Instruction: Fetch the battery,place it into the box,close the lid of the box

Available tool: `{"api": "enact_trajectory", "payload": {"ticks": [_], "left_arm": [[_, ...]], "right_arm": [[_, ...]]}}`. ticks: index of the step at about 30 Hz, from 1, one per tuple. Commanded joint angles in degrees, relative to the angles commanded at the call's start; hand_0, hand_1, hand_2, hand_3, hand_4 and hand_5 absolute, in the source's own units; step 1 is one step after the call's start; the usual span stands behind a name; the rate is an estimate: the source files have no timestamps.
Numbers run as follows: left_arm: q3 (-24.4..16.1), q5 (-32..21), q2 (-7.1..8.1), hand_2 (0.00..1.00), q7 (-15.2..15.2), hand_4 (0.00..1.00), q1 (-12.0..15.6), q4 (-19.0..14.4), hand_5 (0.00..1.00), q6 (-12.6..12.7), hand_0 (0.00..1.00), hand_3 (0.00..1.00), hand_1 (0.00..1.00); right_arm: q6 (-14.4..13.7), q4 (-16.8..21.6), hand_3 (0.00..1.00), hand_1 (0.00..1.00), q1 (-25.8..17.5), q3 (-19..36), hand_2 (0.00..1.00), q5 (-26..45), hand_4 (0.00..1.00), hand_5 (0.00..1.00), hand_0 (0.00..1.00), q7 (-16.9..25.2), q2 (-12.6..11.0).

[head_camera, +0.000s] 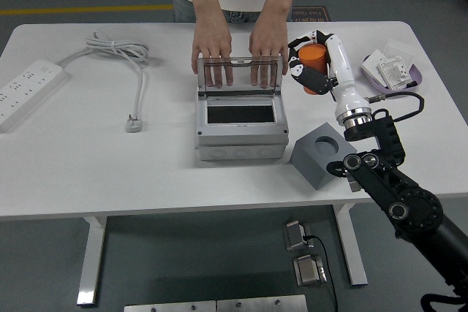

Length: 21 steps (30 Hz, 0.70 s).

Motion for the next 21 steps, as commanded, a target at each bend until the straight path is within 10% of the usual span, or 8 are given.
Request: {"api": "enact_trajectory", "payload": {"ticks": [9,21], "left_arm": [[0.87,-1.03,0.47,0.671,0.9,0.765,0.42,0.0,0.412,0.58,0.68,0.73,0.676],[1.33,-1.45,0.94,0.671,2.24,0.765,0.38,0.0,0.414,1.29,0.681,0.73,0.677]], "right_arm": [[4.61,-1.16,0.213,0.244,4.71,-1.99,0.241,-17.08,0.002,0.002,0.233,-9.19,2.36],[3.89,-8.24,0.21,0.213,6.57,-5.93,0.235,-31.14,0.002,0.002,0.167,-11.43,6.16]]}}
